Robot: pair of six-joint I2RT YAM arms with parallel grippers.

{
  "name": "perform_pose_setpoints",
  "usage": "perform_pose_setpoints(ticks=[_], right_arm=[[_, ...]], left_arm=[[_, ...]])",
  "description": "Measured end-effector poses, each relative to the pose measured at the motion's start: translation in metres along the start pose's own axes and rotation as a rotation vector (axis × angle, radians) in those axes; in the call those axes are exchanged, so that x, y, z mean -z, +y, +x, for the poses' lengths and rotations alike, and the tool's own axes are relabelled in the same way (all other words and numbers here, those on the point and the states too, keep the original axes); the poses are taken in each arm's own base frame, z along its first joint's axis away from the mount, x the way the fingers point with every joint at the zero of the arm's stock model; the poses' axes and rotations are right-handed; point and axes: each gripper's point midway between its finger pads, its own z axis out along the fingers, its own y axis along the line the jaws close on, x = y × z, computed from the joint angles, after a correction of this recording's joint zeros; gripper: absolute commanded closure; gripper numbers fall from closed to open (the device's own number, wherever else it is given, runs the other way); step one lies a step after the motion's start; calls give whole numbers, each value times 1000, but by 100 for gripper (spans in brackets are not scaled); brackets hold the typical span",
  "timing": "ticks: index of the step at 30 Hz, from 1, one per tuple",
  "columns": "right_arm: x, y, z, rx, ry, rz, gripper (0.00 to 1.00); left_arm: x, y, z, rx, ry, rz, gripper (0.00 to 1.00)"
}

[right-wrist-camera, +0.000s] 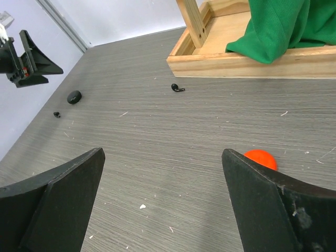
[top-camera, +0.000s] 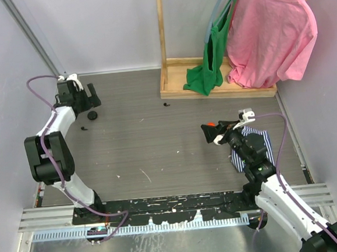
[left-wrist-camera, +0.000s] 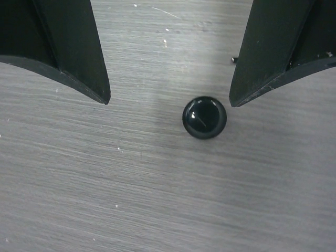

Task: Insert the wireless bluetooth earbuds into the charging case
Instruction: Pick up the charging case at the center of the board.

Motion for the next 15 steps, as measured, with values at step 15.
perform_pose_setpoints(ticks=[15], right_arm=[[-2, -2, 4, 11, 13, 0, 0]], left_arm=[[-49, 22, 15, -348, 142, 266, 2]])
